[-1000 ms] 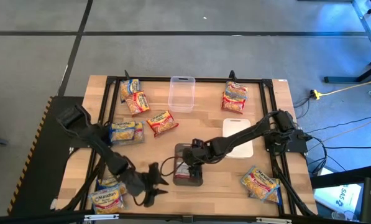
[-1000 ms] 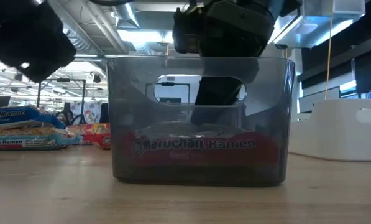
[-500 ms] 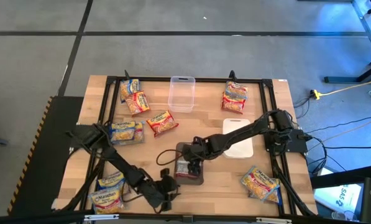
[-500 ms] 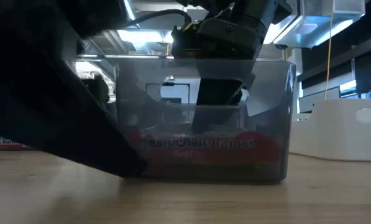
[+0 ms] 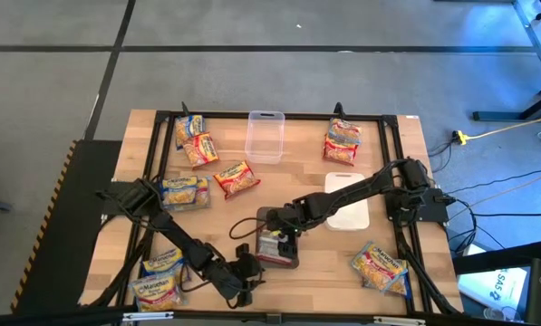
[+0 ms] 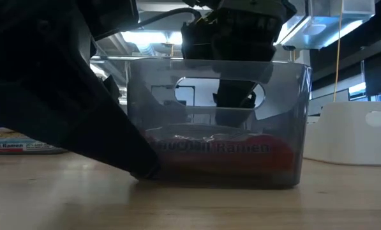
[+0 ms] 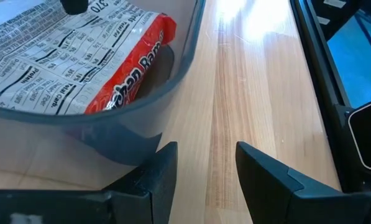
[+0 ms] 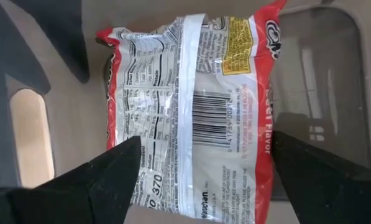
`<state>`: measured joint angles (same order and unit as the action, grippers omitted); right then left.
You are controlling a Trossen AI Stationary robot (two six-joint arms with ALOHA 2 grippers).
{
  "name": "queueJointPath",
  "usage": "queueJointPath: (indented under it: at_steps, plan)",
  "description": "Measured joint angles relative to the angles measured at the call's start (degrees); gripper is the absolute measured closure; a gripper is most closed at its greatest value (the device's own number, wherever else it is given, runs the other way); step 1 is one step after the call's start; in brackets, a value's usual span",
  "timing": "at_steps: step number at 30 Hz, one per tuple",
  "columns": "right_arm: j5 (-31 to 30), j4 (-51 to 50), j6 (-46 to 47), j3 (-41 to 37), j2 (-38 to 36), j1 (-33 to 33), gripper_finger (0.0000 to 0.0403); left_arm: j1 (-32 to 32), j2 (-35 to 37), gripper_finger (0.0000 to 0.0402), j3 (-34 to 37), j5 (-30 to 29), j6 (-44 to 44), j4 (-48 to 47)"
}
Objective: Sort Maruchan noodles
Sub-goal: Put the red noodle pack into the gray bin
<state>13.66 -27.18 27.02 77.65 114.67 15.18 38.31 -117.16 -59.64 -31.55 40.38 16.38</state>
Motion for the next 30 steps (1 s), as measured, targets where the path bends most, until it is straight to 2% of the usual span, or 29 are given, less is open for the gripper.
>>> queueJointPath:
  at_steps: [7, 13, 19, 30]
  plan:
    - [4.33, -0.09, -0.04, -0.17, -1.67, -0.02, 0.0074, 0.11, 0.00, 0.0244, 0.00, -0.31, 0.02, -0.22]
    - [7.75, -1.01, 0.09, 1.75, -1.95, 0.00, 0.0100, 0.11, 0.00, 0.0244, 0.03, -0.27, 0.09, -0.26]
    - [9.45, -2.56, 0.03, 5.47, -1.90, 0.04, 0.0121, 0.11, 0.00, 0.0244, 0.07, 0.00, 0.22, -0.34]
    - [10.59, -4.85, -0.23, 9.07, -2.10, 0.22, 0.0123, 0.11, -0.04, 0.0244, 0.11, -0.04, 0.59, -0.23]
